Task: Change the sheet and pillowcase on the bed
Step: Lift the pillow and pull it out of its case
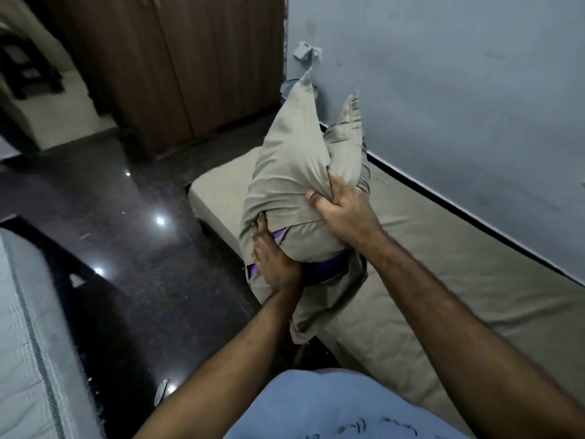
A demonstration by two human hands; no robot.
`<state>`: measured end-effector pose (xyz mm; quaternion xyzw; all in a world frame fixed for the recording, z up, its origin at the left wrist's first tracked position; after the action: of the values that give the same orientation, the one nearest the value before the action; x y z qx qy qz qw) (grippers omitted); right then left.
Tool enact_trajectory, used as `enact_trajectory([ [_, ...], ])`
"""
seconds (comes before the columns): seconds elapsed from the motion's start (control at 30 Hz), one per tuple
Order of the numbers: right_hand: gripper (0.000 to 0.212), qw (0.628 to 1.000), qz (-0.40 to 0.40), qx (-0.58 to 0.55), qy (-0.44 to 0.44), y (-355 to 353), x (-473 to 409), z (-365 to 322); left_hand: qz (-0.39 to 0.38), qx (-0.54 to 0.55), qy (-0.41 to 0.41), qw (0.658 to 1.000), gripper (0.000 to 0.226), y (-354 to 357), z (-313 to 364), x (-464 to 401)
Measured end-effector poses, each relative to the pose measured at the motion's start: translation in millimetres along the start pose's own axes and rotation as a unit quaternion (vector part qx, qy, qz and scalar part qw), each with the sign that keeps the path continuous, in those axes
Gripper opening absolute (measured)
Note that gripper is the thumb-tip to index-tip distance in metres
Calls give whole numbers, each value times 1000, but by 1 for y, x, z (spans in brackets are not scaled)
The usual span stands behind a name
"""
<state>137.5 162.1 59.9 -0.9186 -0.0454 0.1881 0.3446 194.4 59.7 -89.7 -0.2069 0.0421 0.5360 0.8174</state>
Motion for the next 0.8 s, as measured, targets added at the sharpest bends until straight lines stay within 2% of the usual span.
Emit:
enact_trajectory([
  [0.1,62,999,-11,-33,-11,32,-33,-11,29,-32,15,999,82,9,-17,-41],
  [0.3,58,996,-39,-72,-18,100,-129,-28,42,-86,54,994,93,38,-40,-151],
  [0.47,41,994,-61,-84,-31,146,-218,-42,33,-98,62,993,96,70,-41,-239],
  [0.63,40,994,-66,-76,-43,185,-287,-53,51,-71,80,993,88,102,-46,-305],
  [0.8,46,997,-48,-53,-21,231,-353,-49,11,-68,78,995,95,155,-70,-368],
])
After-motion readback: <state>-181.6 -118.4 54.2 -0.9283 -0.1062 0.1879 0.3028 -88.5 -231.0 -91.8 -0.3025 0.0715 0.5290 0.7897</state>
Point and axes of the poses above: each hand's wrist, its own x-axis away from the middle knuckle, its own y-axis out of the palm, z = x × y, the point moved 1 cm from there along -x, towards the middle knuckle, and after that the axes turned 13 degrees about z, right-handed, at the moved point
